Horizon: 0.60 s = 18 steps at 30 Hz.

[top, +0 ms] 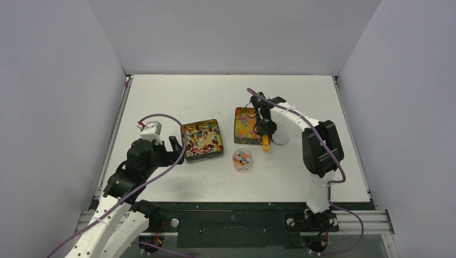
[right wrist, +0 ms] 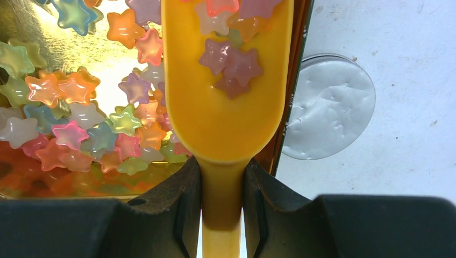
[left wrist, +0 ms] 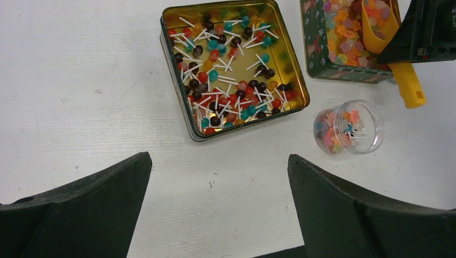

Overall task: Pack the candies
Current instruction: Scoop the fake candies from the storage box.

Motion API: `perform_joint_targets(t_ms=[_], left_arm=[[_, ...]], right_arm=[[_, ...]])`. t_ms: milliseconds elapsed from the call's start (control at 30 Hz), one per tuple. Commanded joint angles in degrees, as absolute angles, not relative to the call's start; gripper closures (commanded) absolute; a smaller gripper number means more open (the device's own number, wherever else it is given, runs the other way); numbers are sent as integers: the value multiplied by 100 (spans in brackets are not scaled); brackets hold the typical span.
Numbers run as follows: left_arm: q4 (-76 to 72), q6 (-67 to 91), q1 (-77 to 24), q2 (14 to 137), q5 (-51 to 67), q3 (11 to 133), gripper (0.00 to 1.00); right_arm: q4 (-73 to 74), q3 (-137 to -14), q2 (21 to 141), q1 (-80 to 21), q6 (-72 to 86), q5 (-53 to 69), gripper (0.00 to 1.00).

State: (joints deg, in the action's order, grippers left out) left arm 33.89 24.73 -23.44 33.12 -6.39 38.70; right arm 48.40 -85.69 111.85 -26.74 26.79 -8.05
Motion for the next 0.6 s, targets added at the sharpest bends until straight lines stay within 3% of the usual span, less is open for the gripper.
perform_joint_targets(t_ms=[0,567], left_arm=[[3198,2401,-2303,3349,-555,3911,4],[3154,2383,-2297,3328,-452,3900,4]], right_arm=[[4393,-8241,10686,-2716,2588,-1099,100],[3018,-7103,9585,-3079,2374,-1210,100]])
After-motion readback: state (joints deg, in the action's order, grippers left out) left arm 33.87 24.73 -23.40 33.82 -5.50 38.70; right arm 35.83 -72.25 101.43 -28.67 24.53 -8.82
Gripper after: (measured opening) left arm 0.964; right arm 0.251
